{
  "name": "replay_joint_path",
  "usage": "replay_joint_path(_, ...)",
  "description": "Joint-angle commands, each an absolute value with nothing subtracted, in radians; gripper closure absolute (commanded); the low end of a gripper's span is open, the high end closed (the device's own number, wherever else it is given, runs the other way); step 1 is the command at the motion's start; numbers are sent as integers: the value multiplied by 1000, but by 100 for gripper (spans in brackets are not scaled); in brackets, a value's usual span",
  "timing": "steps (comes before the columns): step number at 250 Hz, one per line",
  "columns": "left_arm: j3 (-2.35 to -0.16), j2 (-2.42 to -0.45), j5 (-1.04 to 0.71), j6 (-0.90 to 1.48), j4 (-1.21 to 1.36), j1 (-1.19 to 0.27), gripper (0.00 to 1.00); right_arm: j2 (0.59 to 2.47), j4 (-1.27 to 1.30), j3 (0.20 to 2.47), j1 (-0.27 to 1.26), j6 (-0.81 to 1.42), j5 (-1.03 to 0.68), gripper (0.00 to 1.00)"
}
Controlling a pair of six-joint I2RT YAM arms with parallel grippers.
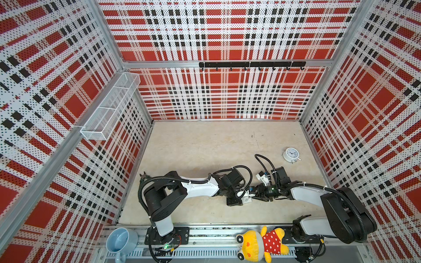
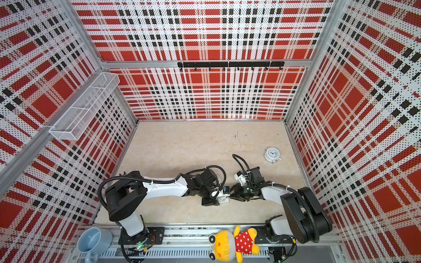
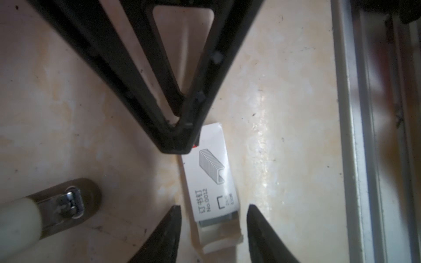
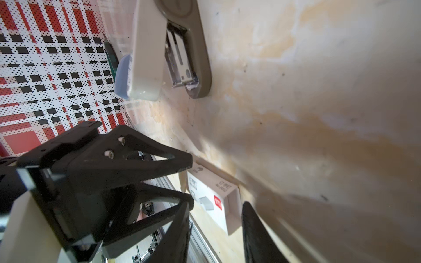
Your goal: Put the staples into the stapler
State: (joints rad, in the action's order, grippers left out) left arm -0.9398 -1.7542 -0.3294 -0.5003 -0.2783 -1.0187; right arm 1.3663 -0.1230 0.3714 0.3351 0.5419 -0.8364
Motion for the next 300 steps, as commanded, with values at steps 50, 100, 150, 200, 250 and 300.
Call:
replay_joint_path(50,-943,-1723,-331,-531,-329,-1025,46,1343,-85,337,333,546,-852,68)
replay_joint_path(100,-959,-1755,-327,-525,-334,-1025,53,1346,-64,323,334,555,-856,70)
replay_joint_path(150,-952,-1754,-312,-518,-322,-1025,55,1357,-65,332,346,555,-848,73)
replay_joint_path(200,-947,-1751,-301,-507,-298,-1028,57,1367,-55,331,364,558,-839,77)
replay_joint_path(250,-950,-1758,-287,-504,-284,-1028,58,1350,-52,324,364,566,-827,81)
replay_joint_path(300,-947,-1761,-287,-502,-278,-1028,60,1336,-57,320,365,566,-808,85)
